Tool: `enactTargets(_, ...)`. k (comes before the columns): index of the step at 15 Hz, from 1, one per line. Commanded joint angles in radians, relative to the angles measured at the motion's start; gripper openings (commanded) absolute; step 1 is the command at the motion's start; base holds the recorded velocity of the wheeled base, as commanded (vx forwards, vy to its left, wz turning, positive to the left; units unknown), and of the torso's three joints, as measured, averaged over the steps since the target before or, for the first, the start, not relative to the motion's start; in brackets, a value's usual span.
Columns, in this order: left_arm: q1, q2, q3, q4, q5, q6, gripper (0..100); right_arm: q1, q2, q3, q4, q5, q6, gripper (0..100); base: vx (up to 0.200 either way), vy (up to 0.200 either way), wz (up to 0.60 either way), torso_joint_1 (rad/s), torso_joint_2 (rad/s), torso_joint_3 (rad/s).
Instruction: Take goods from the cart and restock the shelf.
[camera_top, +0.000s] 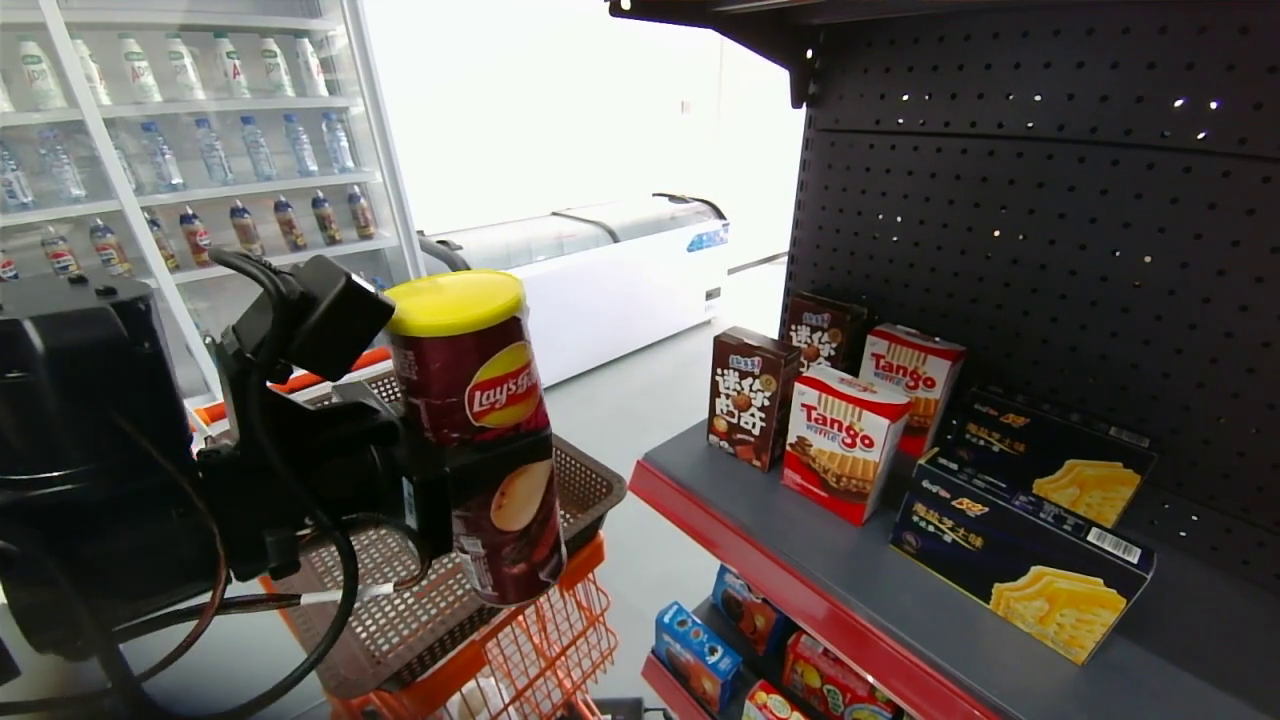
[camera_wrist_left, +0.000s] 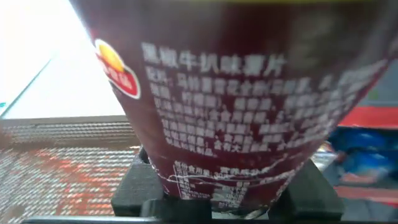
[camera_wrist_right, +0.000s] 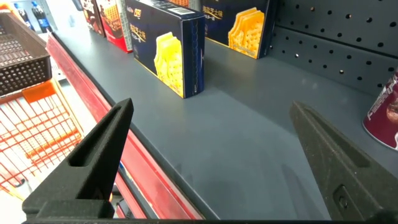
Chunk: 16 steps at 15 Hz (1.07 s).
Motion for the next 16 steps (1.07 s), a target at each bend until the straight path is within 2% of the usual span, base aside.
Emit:
enactTargets(1,-0.003,-0.027,0.003,0.014,-0.065,-0.001,0,0.001,0.001,0.0,-0.001,0.001,-0.001,100,0.0,0.0,0.0,0.0,0.0,0.0)
enactTargets(2,0.0,-0.042,0.003,0.043,-0.138,-0.001,0,0.001,0.001,0.0,-0.001,0.001,-0.001,100,0.0,0.0,0.0,0.0,0.0,0.0)
enactTargets(5,0.008,-0.082,0.001,0.136,-0.276,-0.001,0,0.001,0.001,0.0,-0.001,0.001,-0.001,100,0.0,0.0,0.0,0.0,0.0,0.0)
enactTargets(8,0.009,-0.085,0.001,0.153,-0.357,-0.001,0,0.001,0.001,0.0,-0.001,0.001,-0.001,100,0.0,0.0,0.0,0.0,0.0,0.0)
enactTargets(10,0.009,-0.084,0.004,0.152,-0.368,0.001,0,0.001,0.001,0.0,0.001,0.001,-0.001,100,0.0,0.0,0.0,0.0,0.0,0.0)
enactTargets(16,0.005,-0.084,0.007,0.15,-0.371,0.001,0,0.001,0.001,0.0,-0.001,0.001,-0.001,100,0.0,0.0,-0.6,0.003,0.0,0.004)
